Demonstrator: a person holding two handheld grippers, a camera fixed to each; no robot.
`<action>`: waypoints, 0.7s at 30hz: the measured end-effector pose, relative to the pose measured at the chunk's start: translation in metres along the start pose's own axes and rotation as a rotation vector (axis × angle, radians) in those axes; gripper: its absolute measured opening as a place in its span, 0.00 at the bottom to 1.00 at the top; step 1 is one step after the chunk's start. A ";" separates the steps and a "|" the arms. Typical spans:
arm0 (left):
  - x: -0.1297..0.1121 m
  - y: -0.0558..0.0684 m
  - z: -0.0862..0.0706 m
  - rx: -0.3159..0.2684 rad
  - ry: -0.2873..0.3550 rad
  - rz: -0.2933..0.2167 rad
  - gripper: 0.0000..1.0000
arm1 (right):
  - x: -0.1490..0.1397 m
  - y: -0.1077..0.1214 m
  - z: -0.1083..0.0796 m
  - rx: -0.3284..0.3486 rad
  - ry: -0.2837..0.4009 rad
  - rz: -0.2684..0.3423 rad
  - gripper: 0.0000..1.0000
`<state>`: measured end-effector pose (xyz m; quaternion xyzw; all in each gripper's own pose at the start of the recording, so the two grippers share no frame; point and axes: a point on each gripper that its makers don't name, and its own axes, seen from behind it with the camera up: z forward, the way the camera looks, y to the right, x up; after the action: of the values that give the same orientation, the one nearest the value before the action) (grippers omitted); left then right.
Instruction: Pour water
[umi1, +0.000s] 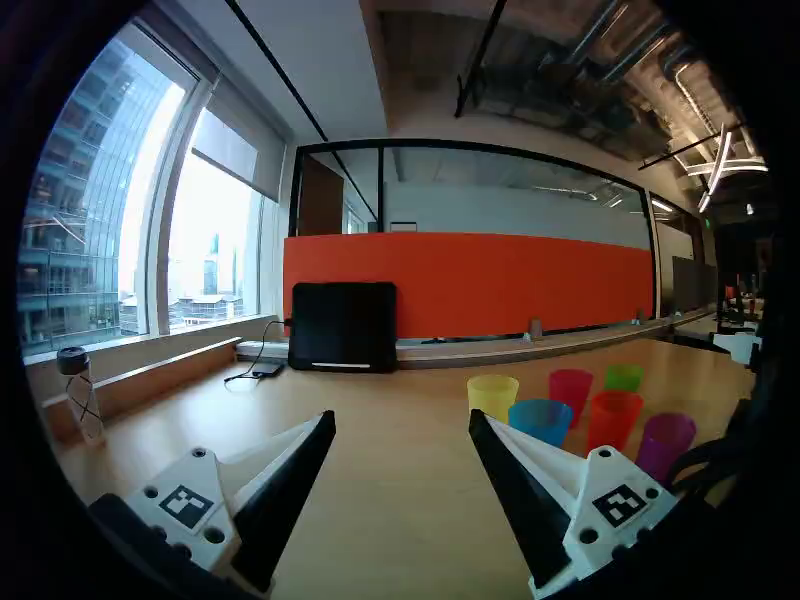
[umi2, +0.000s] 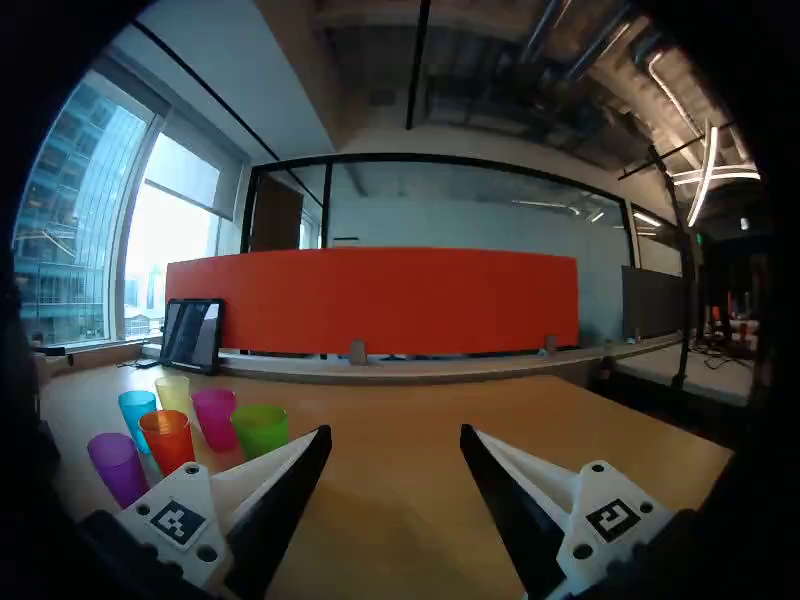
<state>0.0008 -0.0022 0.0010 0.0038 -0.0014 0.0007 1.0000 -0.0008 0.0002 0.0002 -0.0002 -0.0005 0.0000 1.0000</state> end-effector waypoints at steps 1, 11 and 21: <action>0.000 -0.001 0.000 0.003 -0.002 0.001 1.00 | -0.001 0.000 0.000 -0.001 -0.001 0.000 0.99; 0.005 -0.013 0.005 0.055 -0.041 0.051 0.99 | 0.010 0.000 0.003 0.013 -0.026 0.002 0.99; 0.060 -0.013 0.017 0.020 -0.037 0.024 1.00 | 0.071 0.002 0.016 0.050 -0.022 -0.011 0.99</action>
<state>0.0612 -0.0150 0.0185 0.0137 -0.0200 0.0125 0.9996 0.0702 0.0020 0.0160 0.0245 -0.0117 -0.0054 0.9996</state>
